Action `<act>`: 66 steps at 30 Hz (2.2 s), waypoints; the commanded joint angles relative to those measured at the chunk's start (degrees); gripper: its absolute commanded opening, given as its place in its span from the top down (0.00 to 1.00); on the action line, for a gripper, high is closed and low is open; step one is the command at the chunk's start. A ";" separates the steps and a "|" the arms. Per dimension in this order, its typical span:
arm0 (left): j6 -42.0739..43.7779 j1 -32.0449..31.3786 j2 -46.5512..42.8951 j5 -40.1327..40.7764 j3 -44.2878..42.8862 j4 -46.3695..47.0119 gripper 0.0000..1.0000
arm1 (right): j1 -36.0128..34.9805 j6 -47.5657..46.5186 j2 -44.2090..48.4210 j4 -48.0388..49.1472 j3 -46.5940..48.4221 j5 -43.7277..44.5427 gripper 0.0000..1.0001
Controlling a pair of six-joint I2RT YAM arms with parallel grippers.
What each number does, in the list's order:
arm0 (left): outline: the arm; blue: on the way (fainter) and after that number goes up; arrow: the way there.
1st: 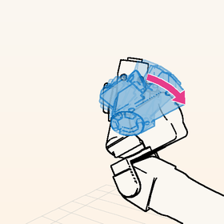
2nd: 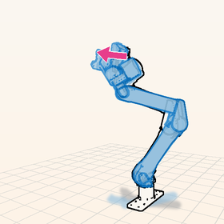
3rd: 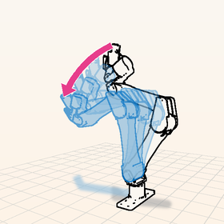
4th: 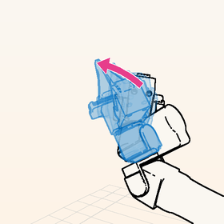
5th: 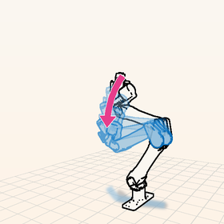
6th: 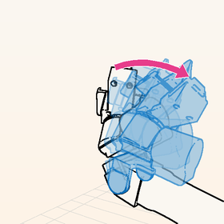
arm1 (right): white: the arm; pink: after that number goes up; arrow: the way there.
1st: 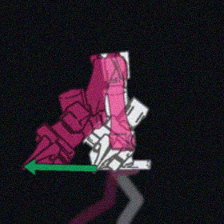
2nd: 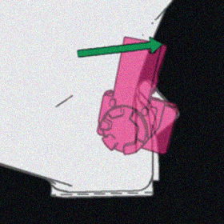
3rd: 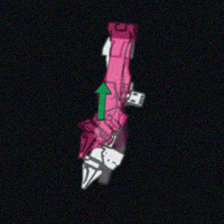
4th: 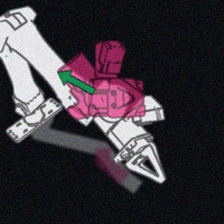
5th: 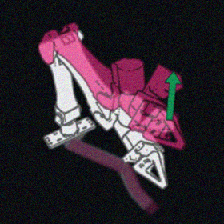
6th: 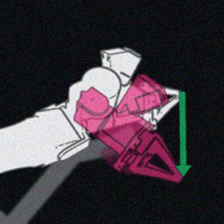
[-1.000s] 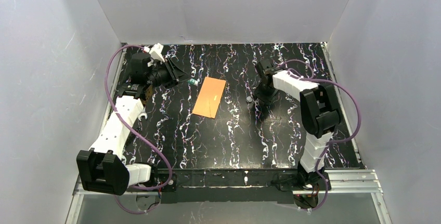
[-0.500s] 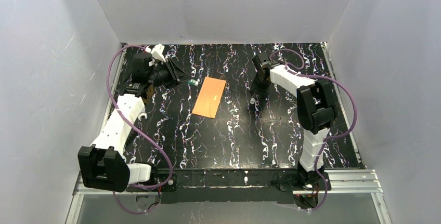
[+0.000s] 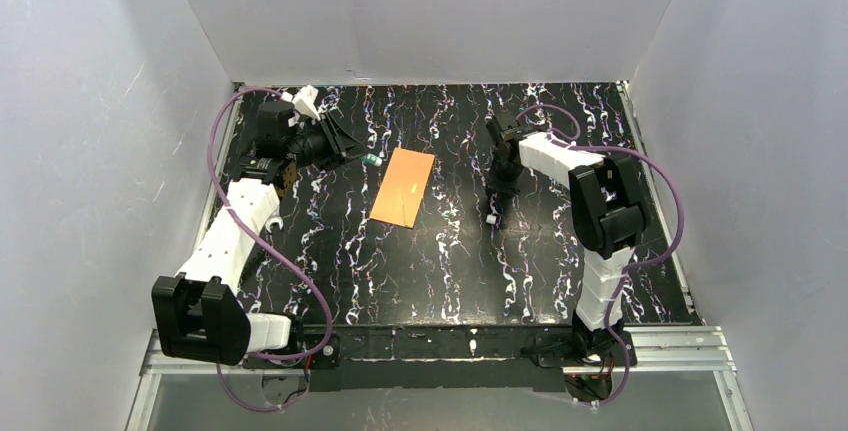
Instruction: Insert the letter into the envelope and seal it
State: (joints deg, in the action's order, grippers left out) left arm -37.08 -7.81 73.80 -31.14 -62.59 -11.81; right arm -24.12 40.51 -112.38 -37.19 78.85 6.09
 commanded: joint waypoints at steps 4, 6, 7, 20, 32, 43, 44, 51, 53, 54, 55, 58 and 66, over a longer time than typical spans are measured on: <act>0.94 0.34 -1.24 -1.60 -0.57 0.08 1.00 | -0.23 -7.50 5.06 -0.12 0.33 -0.39 0.55; 1.02 0.34 -1.48 -1.59 -0.22 -0.08 1.00 | -0.29 -13.64 8.15 1.76 -1.43 -3.72 0.50; 1.04 0.34 -1.64 -1.59 0.07 -0.20 1.00 | -0.31 -17.02 10.64 3.26 -3.62 -6.65 0.49; 0.63 0.34 -1.23 -3.05 1.52 -1.04 1.00 | -16.66 -40.33 16.23 -5.81 -7.05 -3.31 0.44; 1.88 0.34 -1.49 -2.73 0.52 -2.65 1.00 | -21.58 -46.93 9.14 -11.79 -1.86 10.09 0.46; 1.84 0.60 -1.20 -3.04 0.78 -1.86 1.00 | -24.22 -47.81 4.79 -12.15 -2.59 12.30 0.46; 1.77 0.67 -1.18 -3.10 0.80 -1.77 1.00 | -24.22 -47.62 4.20 -12.20 -2.29 13.73 0.46; 1.75 1.12 -1.13 -3.56 1.11 -1.63 1.00 | -23.86 -48.20 0.61 -12.42 -0.57 14.47 0.46; 1.79 1.33 -1.11 -3.66 0.99 -1.70 1.00 | -23.28 -47.73 -0.45 -13.24 0.52 12.26 0.52; 1.87 1.39 -1.04 -3.75 0.79 -1.78 1.00 | -22.91 -47.56 -0.53 -13.62 0.93 10.76 0.57; 1.96 1.47 -1.03 -3.83 0.68 -1.94 1.00 | -22.56 -47.42 -0.33 -13.78 1.03 10.04 0.60; 2.18 1.66 -1.01 -3.92 0.67 -2.16 1.00 | -21.67 -47.07 0.49 -13.63 0.72 9.39 0.70; 2.32 2.23 -1.51 -4.17 0.45 -2.17 1.00 | -20.26 -42.84 6.35 -4.76 -1.93 8.37 0.85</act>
State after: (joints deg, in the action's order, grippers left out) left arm -35.75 -6.15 73.71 -33.89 -61.23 -13.76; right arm -44.71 -5.06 -112.09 -48.84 77.91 16.05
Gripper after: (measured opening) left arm 0.208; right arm 0.297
